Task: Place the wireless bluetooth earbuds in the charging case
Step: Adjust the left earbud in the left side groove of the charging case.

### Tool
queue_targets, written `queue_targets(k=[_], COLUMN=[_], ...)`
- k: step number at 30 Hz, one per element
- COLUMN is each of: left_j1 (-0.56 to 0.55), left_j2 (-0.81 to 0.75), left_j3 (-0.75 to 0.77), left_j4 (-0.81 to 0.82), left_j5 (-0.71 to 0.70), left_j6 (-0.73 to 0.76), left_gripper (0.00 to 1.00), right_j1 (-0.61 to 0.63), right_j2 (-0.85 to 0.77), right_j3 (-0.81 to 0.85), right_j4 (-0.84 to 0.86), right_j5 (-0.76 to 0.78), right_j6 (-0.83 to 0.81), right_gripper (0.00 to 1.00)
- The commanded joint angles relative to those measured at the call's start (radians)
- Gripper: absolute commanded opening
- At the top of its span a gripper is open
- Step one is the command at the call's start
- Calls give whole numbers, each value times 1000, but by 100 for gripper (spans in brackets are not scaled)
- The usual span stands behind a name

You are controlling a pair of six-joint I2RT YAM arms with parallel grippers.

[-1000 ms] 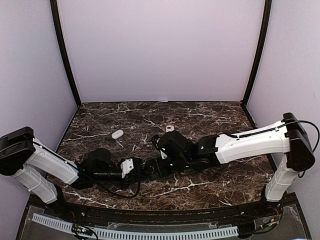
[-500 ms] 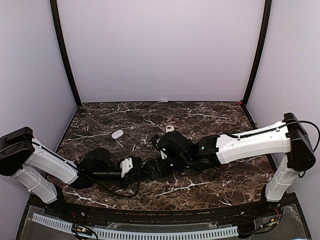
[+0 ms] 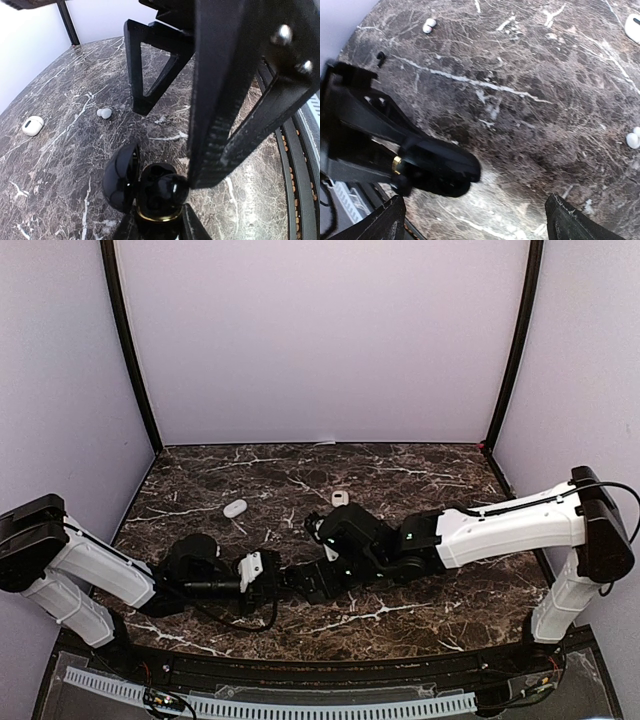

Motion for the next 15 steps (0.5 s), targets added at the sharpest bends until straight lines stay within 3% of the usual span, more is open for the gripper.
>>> queue_targets(k=[1, 15], left_j1=[4, 7], left_j2=[-36, -32], left_j3=[-10, -10], left_j4=[58, 59], left_j5=[43, 54], left_j6=[-14, -18], left_gripper=[12, 12], right_j1=[0, -1], right_j2=[-47, -132], right_j3=[-53, -100], right_j4=[-23, 46], right_j5=[83, 56], right_j6=[-100, -177], right_gripper=[97, 98])
